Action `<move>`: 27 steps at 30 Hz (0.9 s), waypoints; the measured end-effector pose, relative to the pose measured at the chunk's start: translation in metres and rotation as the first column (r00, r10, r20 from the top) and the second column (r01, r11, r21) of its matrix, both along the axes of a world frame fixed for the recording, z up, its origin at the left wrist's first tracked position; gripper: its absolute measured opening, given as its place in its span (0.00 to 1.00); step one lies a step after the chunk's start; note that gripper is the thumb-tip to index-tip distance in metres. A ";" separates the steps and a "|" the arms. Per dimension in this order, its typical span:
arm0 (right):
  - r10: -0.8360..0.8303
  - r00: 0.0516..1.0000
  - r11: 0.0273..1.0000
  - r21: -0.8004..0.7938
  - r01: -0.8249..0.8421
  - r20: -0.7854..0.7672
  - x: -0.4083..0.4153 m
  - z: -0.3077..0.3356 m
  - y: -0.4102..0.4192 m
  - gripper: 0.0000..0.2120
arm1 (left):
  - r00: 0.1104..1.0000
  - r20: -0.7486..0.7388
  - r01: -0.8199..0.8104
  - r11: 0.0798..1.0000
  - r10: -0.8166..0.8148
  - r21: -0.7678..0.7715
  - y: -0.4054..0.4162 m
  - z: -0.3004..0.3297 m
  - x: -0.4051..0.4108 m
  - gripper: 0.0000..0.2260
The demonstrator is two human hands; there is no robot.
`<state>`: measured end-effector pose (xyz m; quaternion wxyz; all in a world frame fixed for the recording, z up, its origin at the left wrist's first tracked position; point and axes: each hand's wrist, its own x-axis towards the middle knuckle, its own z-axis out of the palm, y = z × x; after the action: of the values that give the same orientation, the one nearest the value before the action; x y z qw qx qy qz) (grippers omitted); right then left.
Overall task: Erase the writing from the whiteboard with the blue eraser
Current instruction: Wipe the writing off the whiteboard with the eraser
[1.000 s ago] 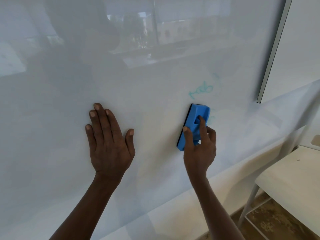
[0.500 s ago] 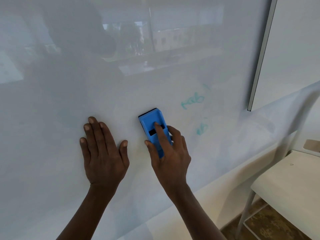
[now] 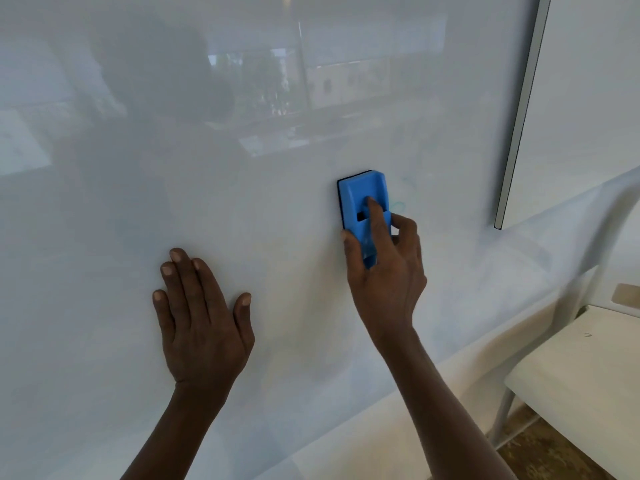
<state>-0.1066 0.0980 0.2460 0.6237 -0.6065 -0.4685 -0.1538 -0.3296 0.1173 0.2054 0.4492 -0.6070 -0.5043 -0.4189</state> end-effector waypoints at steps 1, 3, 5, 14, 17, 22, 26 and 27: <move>-0.002 1.000 1.000 0.002 0.002 -0.017 0.002 0.001 0.001 0.24 | 1.000 0.001 0.005 1.000 -0.005 0.000 0.000 0.000 0.000 0.32; -0.010 0.998 1.000 -0.002 0.010 -0.061 0.007 0.003 0.002 0.24 | 1.000 0.001 0.008 1.000 -0.008 0.003 0.000 0.000 0.000 0.33; -0.019 0.995 1.000 -0.018 0.017 -0.102 0.013 0.003 0.004 0.24 | 1.000 -0.002 0.011 1.000 -0.011 0.008 -0.001 0.000 0.000 0.33; -0.091 0.923 0.994 -0.088 0.063 -0.373 0.033 -0.012 0.013 0.24 | 1.000 -0.005 0.005 1.000 -0.005 0.003 0.001 -0.002 -0.002 0.32; -0.093 0.886 0.994 -0.094 0.056 -0.454 0.031 -0.016 0.013 0.23 | 1.000 -0.003 0.004 1.000 -0.004 -0.002 0.000 -0.002 -0.001 0.32; -0.094 0.826 0.992 -0.122 0.031 -0.555 0.030 -0.027 0.011 0.24 | 1.000 -0.002 0.011 1.000 -0.011 -0.003 -0.001 -0.001 0.000 0.32; -0.102 0.783 0.987 -0.161 0.003 -0.613 0.028 -0.040 0.008 0.26 | 1.000 -0.001 0.016 1.000 -0.016 -0.005 -0.001 -0.001 0.000 0.32; -0.103 0.774 0.986 -0.169 -0.005 -0.624 0.027 -0.043 0.008 0.27 | 1.000 0.000 0.014 1.000 -0.014 -0.006 -0.001 0.000 0.000 0.32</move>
<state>-0.0796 0.1060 0.2034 0.6892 -0.6832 -0.2275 0.0804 -0.3292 0.1159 0.2050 0.4444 -0.6119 -0.5013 -0.4205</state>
